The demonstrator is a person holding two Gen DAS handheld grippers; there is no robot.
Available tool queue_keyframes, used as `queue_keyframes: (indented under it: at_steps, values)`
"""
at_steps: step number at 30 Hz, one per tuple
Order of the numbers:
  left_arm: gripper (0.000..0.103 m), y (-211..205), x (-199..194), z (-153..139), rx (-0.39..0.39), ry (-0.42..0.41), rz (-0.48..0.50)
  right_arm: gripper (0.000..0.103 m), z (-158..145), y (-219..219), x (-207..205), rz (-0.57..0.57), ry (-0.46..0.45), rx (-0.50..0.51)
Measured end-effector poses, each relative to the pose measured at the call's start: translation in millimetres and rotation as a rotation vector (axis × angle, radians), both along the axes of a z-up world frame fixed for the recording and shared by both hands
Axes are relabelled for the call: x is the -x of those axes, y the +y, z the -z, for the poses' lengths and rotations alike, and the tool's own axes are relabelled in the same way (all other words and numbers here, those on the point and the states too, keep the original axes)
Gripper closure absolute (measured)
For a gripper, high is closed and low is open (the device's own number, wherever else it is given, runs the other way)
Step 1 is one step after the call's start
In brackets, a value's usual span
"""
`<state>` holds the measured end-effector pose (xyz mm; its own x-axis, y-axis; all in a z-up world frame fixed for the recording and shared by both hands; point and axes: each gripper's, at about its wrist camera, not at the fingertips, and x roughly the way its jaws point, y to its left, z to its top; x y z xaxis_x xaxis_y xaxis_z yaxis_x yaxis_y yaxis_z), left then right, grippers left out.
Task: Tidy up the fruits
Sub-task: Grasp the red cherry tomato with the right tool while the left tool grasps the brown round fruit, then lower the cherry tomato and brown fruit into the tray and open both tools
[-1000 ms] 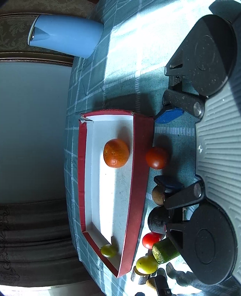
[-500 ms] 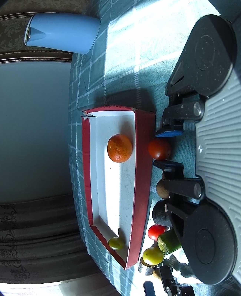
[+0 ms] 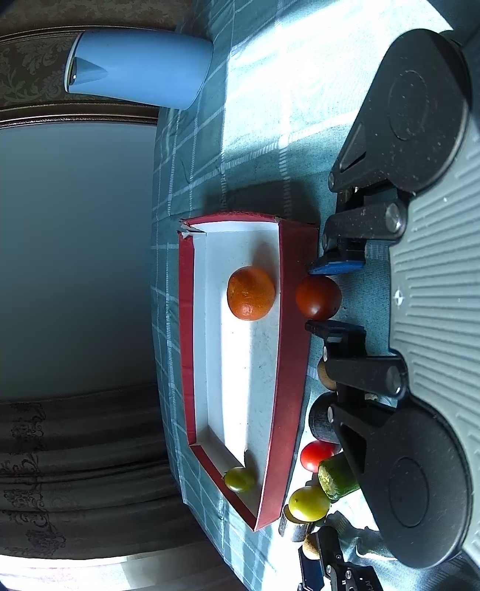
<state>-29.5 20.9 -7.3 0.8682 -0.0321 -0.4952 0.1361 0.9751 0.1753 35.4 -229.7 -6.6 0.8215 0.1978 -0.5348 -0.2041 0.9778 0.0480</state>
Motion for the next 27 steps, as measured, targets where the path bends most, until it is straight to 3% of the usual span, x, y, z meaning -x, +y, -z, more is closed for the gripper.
queue_keyframes:
  at_steps: [11,17,22,27]
  values:
    - [0.077,-2.4,4.3,-6.2,0.001,-0.033,0.010,0.078,-5.7,8.7,9.2,-0.047,-0.027,0.029]
    - [0.078,-10.5,-4.2,-23.6,0.007,-0.041,0.032,0.078,-15.6,15.3,6.3,-0.075,-0.045,0.043]
    - [0.077,-19.4,-24.4,-38.8,0.003,-0.078,0.025,0.078,-31.6,25.7,-5.5,-0.082,-0.083,0.056]
    - [0.077,-23.4,-63.5,-41.9,0.027,-0.055,-0.014,0.078,-40.5,43.3,-33.4,-0.085,-0.097,0.074]
